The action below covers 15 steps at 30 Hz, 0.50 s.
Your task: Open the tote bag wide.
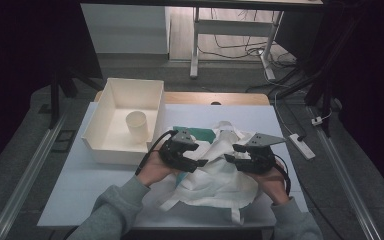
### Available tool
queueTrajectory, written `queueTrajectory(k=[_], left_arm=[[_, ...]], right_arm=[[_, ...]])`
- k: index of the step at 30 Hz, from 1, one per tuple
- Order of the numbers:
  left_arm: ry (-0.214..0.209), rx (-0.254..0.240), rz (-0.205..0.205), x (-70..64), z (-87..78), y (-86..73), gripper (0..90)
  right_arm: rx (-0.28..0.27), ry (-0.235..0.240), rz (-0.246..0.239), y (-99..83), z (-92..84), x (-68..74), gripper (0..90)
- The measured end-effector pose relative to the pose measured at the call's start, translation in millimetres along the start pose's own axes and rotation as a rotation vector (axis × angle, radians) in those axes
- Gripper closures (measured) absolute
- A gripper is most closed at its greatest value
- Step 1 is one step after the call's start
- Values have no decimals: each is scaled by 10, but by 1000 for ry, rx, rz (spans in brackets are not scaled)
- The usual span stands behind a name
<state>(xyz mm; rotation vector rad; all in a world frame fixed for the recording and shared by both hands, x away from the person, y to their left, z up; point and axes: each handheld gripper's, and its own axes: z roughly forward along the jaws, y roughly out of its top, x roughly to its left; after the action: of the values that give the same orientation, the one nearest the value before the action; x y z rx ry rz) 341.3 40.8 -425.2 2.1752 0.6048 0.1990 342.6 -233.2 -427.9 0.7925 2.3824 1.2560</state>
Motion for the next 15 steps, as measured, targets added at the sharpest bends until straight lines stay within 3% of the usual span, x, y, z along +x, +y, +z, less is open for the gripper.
queueTrajectory(k=[9,13,15], left_arm=[[-5,68,-7,147,326,37,358],[18,101,4,194,406,5,363],[5,109,-4,217,432,-12,363]], right_arm=[[26,22,-20,-88,-31,182,492],[38,33,-32,-94,-27,271,490],[50,43,-44,-88,-12,326,486]])
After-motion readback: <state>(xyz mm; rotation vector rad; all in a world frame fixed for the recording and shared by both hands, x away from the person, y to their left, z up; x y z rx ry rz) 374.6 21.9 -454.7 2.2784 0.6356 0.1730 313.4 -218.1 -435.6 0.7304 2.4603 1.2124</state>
